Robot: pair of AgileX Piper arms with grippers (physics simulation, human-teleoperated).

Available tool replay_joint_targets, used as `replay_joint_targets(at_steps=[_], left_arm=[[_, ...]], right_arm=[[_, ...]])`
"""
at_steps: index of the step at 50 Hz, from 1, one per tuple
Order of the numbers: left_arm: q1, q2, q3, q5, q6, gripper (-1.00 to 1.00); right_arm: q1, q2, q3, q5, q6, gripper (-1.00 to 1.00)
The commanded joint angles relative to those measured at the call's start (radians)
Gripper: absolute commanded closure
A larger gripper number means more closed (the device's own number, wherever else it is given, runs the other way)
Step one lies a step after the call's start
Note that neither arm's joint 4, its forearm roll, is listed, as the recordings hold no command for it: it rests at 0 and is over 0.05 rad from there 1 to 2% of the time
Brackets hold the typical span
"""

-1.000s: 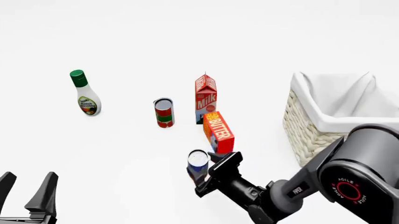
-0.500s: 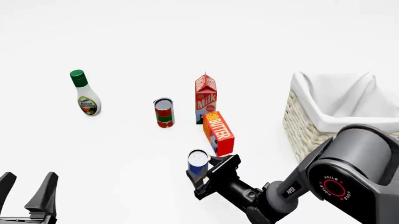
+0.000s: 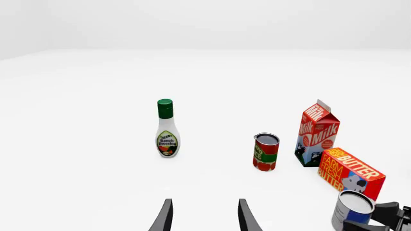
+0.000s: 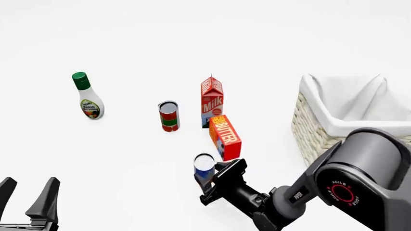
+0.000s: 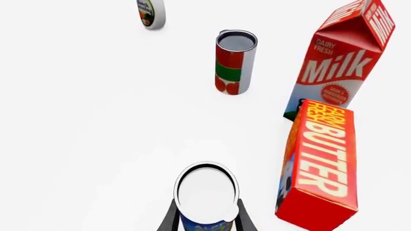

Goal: Pick the alphabet soup and place it in the basket.

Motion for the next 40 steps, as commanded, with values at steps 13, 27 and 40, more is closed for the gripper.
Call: replay_joint_targets(at_steps=[13,27,40], left_arm=[[0.0,0.0,0.0,0.0,0.0,-1.0],[0.0,0.0,0.0,0.0,0.0,-1.0],[0.0,0.0,0.0,0.0,0.0,-1.0]], right_arm=[[0.015,-0.057,0.043,-0.014,0.015,1.0],[0.027,-0.253,0.127,0.024,-0.004,1.0],[0.029,-0.465,0.179,0.111,-0.029,1.0]])
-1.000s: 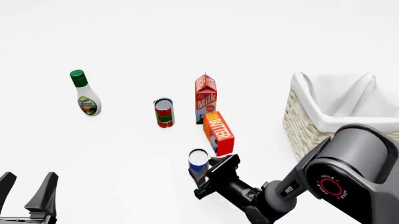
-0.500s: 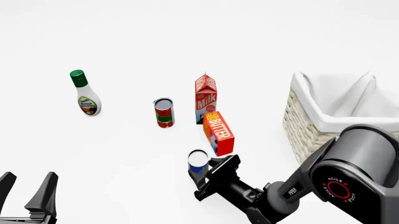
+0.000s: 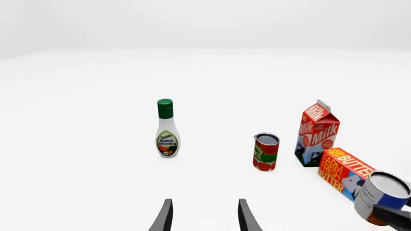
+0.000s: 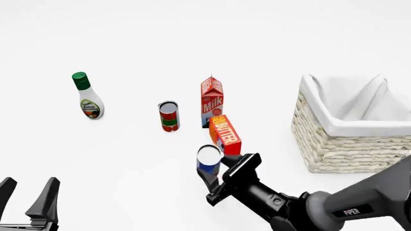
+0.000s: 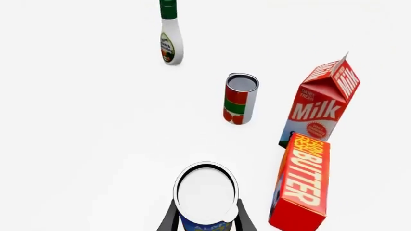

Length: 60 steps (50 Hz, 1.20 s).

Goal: Pick the alphabet soup and place it in the basket.

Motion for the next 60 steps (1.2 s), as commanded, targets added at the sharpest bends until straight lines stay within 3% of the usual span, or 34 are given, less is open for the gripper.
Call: replay_joint_targets(at_steps=[1,16,34,49,60], left_arm=[[0.0,0.0,0.0,0.0,0.0,-1.0],[0.0,0.0,0.0,0.0,0.0,-1.0],[0.0,0.0,0.0,0.0,0.0,-1.0],[0.0,0.0,0.0,0.0,0.0,-1.0],[0.0,0.0,0.0,0.0,0.0,-1.0]], right_arm=[[-0.001,-0.189,0.042,0.067,-0.002,1.0],[-0.018,-0.462,0.057,0.224,-0.036,1.0],[-0.083,-0.764,-0.012,0.481,-0.071,1.0],[-0.148,-0.923,-0.078,0.627,-0.107,1.0],[-0.251,-1.003,-0.147,0.745,-0.121,1.0]])
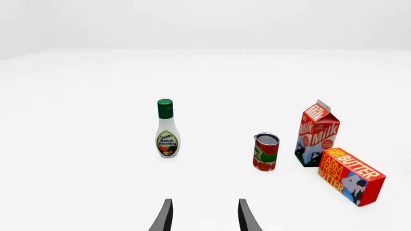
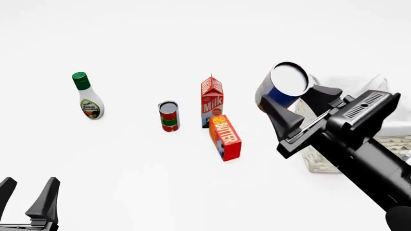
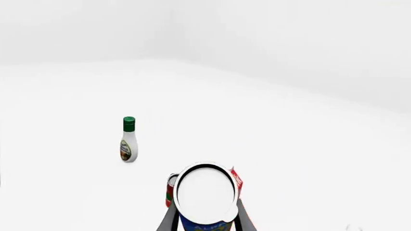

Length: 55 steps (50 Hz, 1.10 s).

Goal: Pick the alphabet soup and place it in the basket.

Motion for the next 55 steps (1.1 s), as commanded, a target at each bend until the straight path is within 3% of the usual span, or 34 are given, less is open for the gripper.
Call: replay_joint_targets(at_steps=[1,36,55], left_arm=[[0.0,0.0,0.0,0.0,0.0,-1.0],[0.0,0.0,0.0,0.0,0.0,-1.0],[0.0,0.0,0.0,0.0,0.0,-1.0]], right_arm=[[-0.095,-0.101,-0.068,0.115,-0.005,1.0],[-0.45,-0.261,-0.189,0.379,-0.04,1.0],[-0.581,-0.228,-0.21,0.388,-0.035,1.0]])
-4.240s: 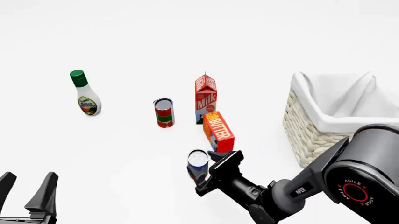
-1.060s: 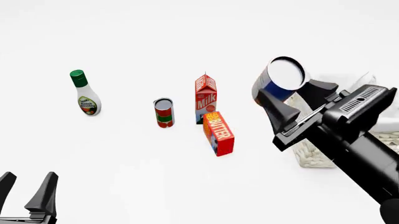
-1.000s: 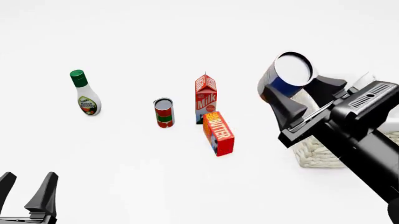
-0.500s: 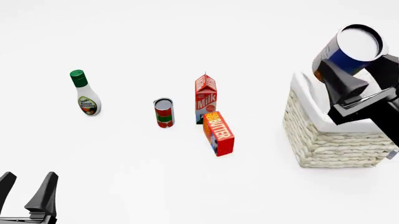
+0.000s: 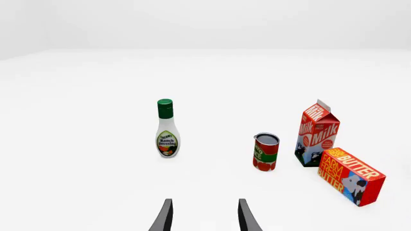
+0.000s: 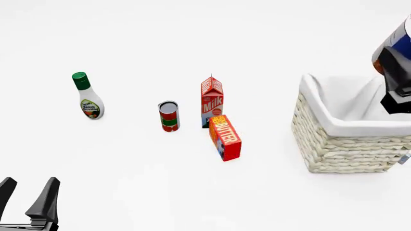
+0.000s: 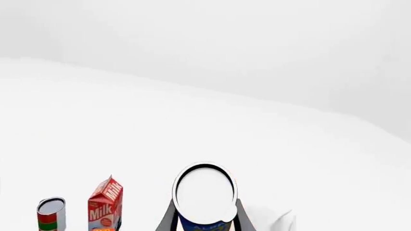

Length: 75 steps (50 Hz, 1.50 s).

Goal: Pick the alphabet soup and place it in the basket.

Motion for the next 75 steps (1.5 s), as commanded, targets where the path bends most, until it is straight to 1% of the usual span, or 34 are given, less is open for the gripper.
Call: replay_joint_targets(at_steps=[1,12,19,21,29,31,38,40,41,44,46,52,56,68,75], left_arm=[[0.0,0.0,0.0,0.0,0.0,-1.0],[0.0,0.0,0.0,0.0,0.0,-1.0],[0.0,0.0,0.0,0.0,0.0,-1.0],[0.0,0.0,0.0,0.0,0.0,-1.0],[0.0,0.0,0.0,0.0,0.0,-1.0],[0.0,0.0,0.0,0.0,0.0,-1.0],[0.0,0.0,0.0,0.0,0.0,-1.0],[0.0,0.0,0.0,0.0,0.0,-1.0],[0.0,0.0,0.0,0.0,0.0,-1.0],[0.0,0.0,0.0,0.0,0.0,-1.0],[0.0,0.0,0.0,0.0,0.0,-1.0],[0.0,0.0,0.0,0.0,0.0,-1.0],[0.0,0.0,0.0,0.0,0.0,-1.0],[0.0,0.0,0.0,0.0,0.0,-1.0],[0.0,0.0,0.0,0.0,0.0,-1.0]], right_arm=[[-0.08,0.021,-0.029,0.009,0.019,1.0],[-0.136,0.058,-0.042,0.019,0.02,1.0],[-0.164,0.083,-0.055,0.037,0.01,1.0],[-0.174,0.094,-0.06,0.048,0.016,1.0],[-0.187,0.122,-0.067,0.081,0.0,1.0],[-0.192,0.136,-0.076,0.097,0.007,1.0],[-0.198,0.162,-0.088,0.13,-0.003,1.0],[-0.201,0.183,-0.104,0.16,0.029,1.0],[-0.2,0.178,-0.105,0.159,0.02,1.0],[-0.199,0.192,-0.119,0.183,0.023,1.0],[-0.2,0.196,-0.117,0.187,0.005,1.0],[-0.207,0.221,-0.14,0.219,-0.009,1.0],[-0.208,0.235,-0.146,0.245,-0.03,1.0],[-0.218,0.277,-0.17,0.285,-0.067,1.0],[-0.232,0.299,-0.178,0.292,-0.076,1.0]])
